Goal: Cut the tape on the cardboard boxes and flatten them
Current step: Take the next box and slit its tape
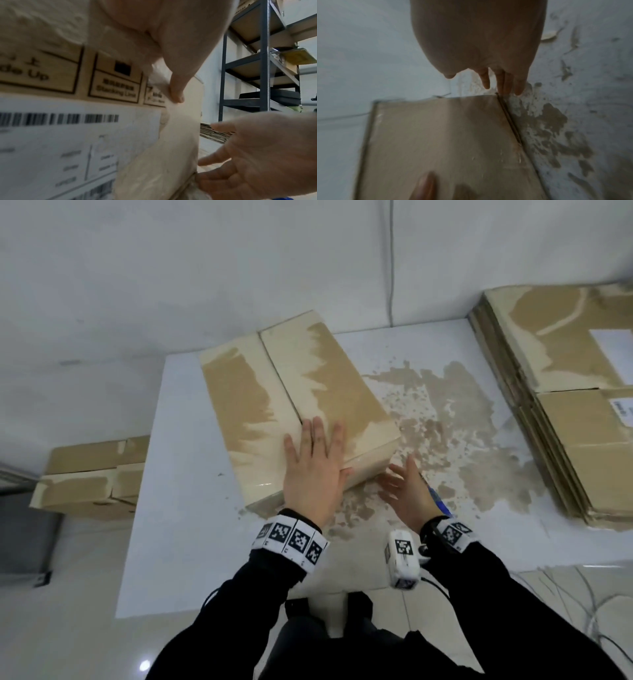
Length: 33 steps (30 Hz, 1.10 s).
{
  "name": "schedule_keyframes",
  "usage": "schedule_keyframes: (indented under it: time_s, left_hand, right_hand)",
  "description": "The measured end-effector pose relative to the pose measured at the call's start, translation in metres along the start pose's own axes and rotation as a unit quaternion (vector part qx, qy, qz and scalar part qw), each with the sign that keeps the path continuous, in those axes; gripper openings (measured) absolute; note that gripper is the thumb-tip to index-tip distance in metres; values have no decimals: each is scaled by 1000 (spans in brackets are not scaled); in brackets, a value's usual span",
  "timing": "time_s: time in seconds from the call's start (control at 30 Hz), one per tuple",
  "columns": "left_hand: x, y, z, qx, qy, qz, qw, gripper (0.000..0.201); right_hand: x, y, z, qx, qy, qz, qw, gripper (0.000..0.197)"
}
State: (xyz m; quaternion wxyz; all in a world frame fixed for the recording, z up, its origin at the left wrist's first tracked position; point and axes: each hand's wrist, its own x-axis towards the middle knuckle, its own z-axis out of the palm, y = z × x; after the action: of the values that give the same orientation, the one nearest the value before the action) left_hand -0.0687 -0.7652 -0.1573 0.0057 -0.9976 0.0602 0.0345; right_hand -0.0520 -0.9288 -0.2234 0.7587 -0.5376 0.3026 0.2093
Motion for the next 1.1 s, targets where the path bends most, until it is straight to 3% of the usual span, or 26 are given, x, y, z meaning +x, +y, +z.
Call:
schedule_keyframes:
  time_s: [0.1,0.2,0.27,0.37,0.43,0.5,0.57,0.63,0.67,0.73,0.8,0.83,0.9,0.93,1.0,1.07,1.1]
  left_hand:
    - [-4,-10,-9,-52,41,26,997,73]
    - [-4,-21,-15,-191,158,64,967,75]
    - [-2,-27,-23,-382,161,41,909,81]
    - [-6,-28,-22,-616,155,-45,771,79]
    - [-13,-34,-11,-664,159,-113,722,67]
    - [-25,-51,3,-677,147,-173,700,71]
    - [-43,-70,11,-666,164,-218,694,79]
    - [-66,-88,6,-615,248,-260,702,85]
    - [-75,-95,-3,-556,312,-267,722,85]
    - [-82,-103,-27,-403,403,-204,796,80]
    - [-68,-102,-44,-311,354,-157,868,76]
    - [-57,-101,-50,-305,306,-162,887,75]
    - [-41,-101,-51,-312,259,-189,894,68]
    - [-38,-106,-48,-306,261,-202,893,60]
    - [-38,-115,-38,-311,259,-221,887,49]
    - [-43,-125,-26,-324,263,-238,877,47]
    - [-47,-129,-19,-337,270,-246,868,47]
  right_hand:
    - [0,-5,9,55,-42,13,997,62]
    - [-17,-20,16,101,-19,-114,988,53]
    - [-37,-36,22,87,-20,-237,967,55]
    - [-62,-61,38,-97,-52,-436,893,68]
    - [-62,-72,52,-206,-60,-492,844,73]
    - [-58,-71,64,-282,-89,-522,800,72]
    - [-52,-60,76,-367,-122,-547,743,70]
    - [-48,-43,91,-459,-130,-572,667,67]
    - [-46,-35,100,-487,-131,-581,638,65]
    - [-47,-22,116,-499,-156,-593,613,61]
    - [-50,-12,127,-503,-195,-592,599,57]
    - [-51,-9,129,-517,-206,-586,589,56]
    - [-51,-9,121,-552,-191,-571,576,56]
    - [-51,-10,112,-556,-170,-560,591,55]
    - [-46,-11,74,-517,-85,-520,674,51]
    - [-31,-10,16,-473,47,-451,755,45]
    - [-22,-7,-15,-483,120,-395,772,43]
